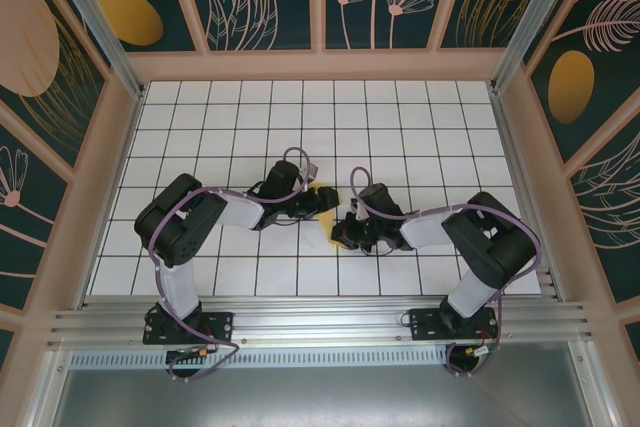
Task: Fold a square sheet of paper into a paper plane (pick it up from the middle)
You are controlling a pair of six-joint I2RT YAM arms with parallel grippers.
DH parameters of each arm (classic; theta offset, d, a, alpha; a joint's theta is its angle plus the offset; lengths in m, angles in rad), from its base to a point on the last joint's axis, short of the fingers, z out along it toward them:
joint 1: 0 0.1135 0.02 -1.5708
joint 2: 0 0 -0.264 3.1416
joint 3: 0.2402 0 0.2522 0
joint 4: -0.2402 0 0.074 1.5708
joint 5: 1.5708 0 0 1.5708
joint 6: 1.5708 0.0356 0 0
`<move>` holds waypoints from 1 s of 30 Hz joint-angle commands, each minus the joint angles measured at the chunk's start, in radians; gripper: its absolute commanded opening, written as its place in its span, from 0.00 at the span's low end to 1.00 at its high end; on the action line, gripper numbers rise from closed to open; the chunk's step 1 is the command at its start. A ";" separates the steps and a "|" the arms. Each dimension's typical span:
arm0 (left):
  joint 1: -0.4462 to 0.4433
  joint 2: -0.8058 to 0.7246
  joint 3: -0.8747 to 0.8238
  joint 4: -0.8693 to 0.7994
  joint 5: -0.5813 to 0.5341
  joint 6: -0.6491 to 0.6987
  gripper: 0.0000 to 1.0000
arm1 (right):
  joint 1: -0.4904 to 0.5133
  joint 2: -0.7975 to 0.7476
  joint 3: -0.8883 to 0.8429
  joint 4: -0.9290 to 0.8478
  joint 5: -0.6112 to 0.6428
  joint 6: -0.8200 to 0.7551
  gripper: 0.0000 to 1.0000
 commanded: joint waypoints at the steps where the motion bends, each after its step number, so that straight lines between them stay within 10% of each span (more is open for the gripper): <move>1: -0.004 0.075 -0.018 -0.142 -0.073 0.030 0.60 | 0.014 -0.014 -0.042 -0.186 0.004 -0.030 0.05; 21: -0.004 0.078 -0.019 -0.141 -0.062 0.033 0.60 | 0.016 -0.090 0.129 -0.119 0.072 -0.022 0.04; 30: -0.004 0.079 -0.016 -0.147 -0.057 0.035 0.60 | 0.008 -0.186 0.087 -0.375 0.192 -0.068 0.05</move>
